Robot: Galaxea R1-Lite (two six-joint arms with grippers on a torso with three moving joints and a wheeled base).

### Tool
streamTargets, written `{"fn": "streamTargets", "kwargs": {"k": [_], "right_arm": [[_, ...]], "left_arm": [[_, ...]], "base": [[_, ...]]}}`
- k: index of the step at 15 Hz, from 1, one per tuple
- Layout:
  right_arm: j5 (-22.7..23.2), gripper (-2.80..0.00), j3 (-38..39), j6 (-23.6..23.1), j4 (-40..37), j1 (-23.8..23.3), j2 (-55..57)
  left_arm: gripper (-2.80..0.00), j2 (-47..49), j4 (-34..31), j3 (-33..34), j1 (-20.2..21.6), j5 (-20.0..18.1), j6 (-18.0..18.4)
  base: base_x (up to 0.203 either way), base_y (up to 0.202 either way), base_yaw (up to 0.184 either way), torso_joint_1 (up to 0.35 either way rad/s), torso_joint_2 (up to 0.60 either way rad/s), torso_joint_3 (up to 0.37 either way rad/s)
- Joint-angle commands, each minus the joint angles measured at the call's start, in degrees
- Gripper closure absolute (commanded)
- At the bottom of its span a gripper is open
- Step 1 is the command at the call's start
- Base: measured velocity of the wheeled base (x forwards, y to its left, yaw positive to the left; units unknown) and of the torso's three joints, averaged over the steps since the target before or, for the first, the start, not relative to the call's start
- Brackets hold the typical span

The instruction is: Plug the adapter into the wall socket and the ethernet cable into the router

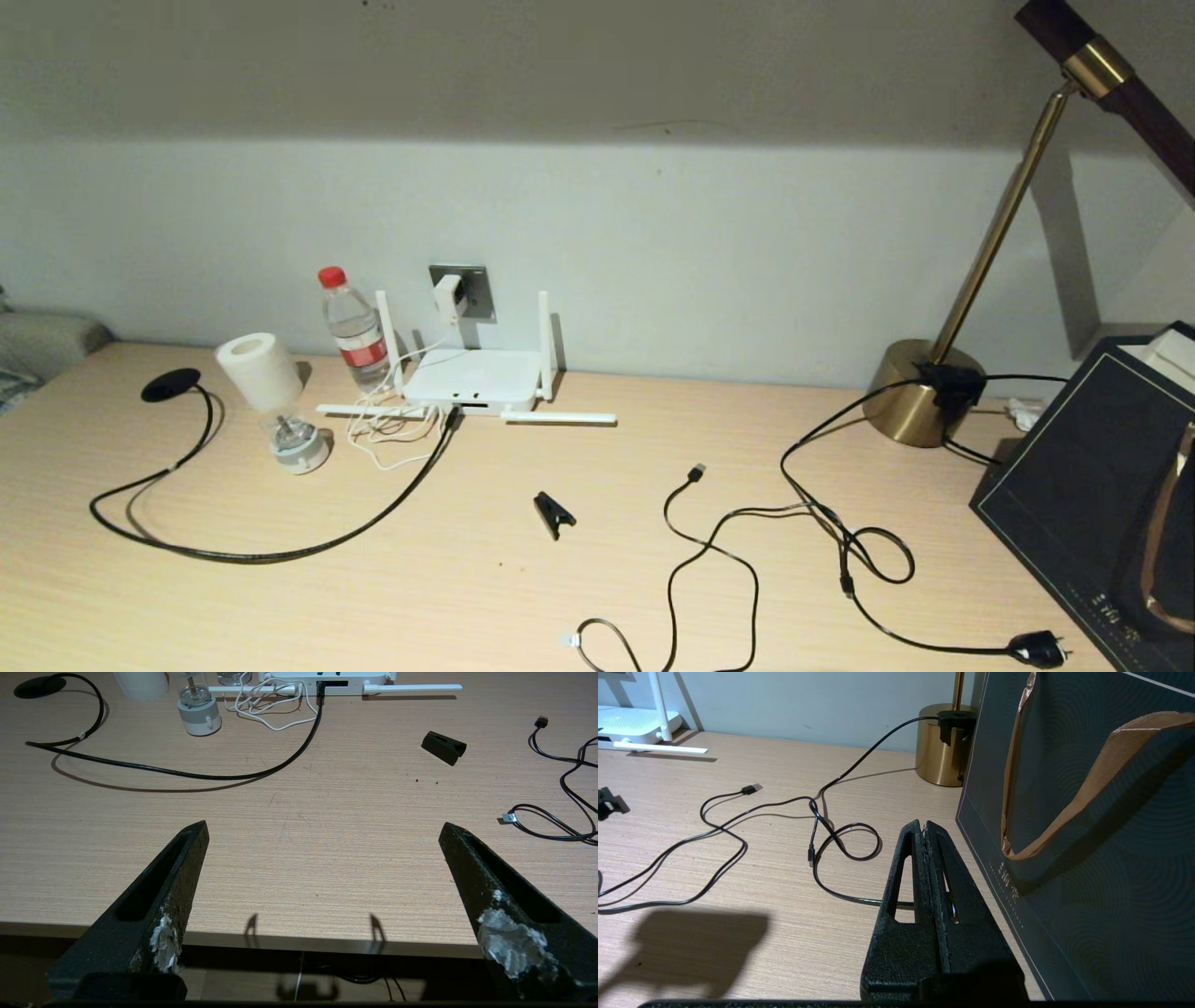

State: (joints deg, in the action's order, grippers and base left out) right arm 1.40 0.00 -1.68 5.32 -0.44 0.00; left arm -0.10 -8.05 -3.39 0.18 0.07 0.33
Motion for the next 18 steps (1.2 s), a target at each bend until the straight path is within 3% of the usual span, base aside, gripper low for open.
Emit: {"fn": "streamTargets", "kwargs": {"k": [1,6,7,18], "right_arm": [[0.01,0.0,2.02,-0.08,0.05,0.0,0.08],[0.02,0.0,2.0,0.0,0.05,0.0,0.09],[0.09,0.0,2.02,-0.08,0.05,0.0,0.04],[0.09,0.0,2.02,-0.08,0.05,0.0,0.0]], "left_arm": [[-2.8,0.19,-0.04,0.05,0.02,0.01,0.02],[-2.8,0.19,-0.04,0.05,-0.01,0.01,0.11],[0.0,0.19,-0.04,0.05,-0.01,0.01,0.02],[0.0,0.19,-0.04,0.05,0.08,0.01,-0.04]], "base": [[0.0,0.0,0.0,0.0,0.0,0.0],[0.0,0.0,0.0,0.0,0.0,0.0],[0.0,0.0,0.0,0.0,0.0,0.0],[0.0,0.0,0.0,0.0,0.0,0.0]]}}
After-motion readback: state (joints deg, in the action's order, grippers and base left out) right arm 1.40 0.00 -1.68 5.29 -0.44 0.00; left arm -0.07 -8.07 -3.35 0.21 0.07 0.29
